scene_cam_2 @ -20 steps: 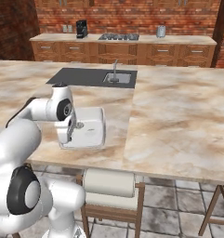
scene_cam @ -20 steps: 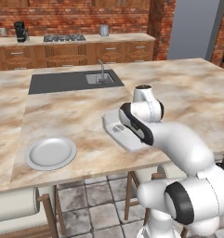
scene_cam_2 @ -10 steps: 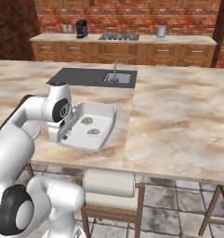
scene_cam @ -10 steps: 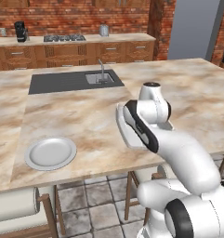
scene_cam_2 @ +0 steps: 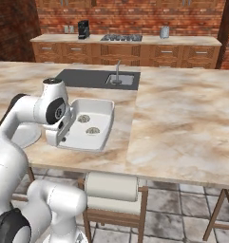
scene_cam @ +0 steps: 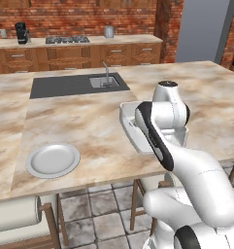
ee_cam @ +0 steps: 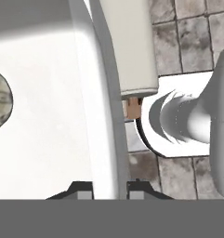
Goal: Place two dumplings into each of the tupperware containers and then place the containers in the fridge.
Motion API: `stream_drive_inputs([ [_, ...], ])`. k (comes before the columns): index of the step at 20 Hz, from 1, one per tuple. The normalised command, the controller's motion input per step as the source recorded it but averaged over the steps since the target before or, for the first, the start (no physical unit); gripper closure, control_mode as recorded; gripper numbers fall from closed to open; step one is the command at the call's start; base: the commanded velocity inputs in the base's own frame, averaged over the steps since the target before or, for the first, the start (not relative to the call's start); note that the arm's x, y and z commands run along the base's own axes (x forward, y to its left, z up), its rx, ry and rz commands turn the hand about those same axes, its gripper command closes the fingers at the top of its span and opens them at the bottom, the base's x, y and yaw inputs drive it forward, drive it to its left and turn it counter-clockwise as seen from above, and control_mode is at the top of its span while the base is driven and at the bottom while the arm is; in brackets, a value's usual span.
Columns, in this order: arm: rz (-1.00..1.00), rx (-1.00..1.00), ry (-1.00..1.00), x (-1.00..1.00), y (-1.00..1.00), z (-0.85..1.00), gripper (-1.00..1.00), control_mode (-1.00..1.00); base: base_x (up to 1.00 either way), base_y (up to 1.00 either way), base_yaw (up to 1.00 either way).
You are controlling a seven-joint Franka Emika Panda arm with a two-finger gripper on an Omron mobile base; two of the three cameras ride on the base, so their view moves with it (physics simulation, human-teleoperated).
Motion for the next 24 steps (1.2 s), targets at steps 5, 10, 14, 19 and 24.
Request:
stream_drive_inputs([
  [5, -0.01, -0.05, 0.00, -0.50, 0.00, 0.50, 1.00, -1.00, 0.00, 0.00, 0.00],
  [10, -0.02, -0.01, 0.00, -0.18, 0.00, 0.09, 1.00, -1.00, 0.00, 0.00, 0.00],
  [14, 0.00, 0.00, 0.02, -0.02, 0.00, 0.00, 1.00, -1.00, 0.00, 0.00, 0.00],
  [19, 0.00, 0.00, 0.00, 0.00, 0.00, 0.00, 1.00, 1.00, -0.69, -0.17, -0.07],
  [24, 0.00, 0.00, 0.00, 0.00, 0.00, 0.00, 1.00, 1.00, -0.89, -0.30, -0.59],
])
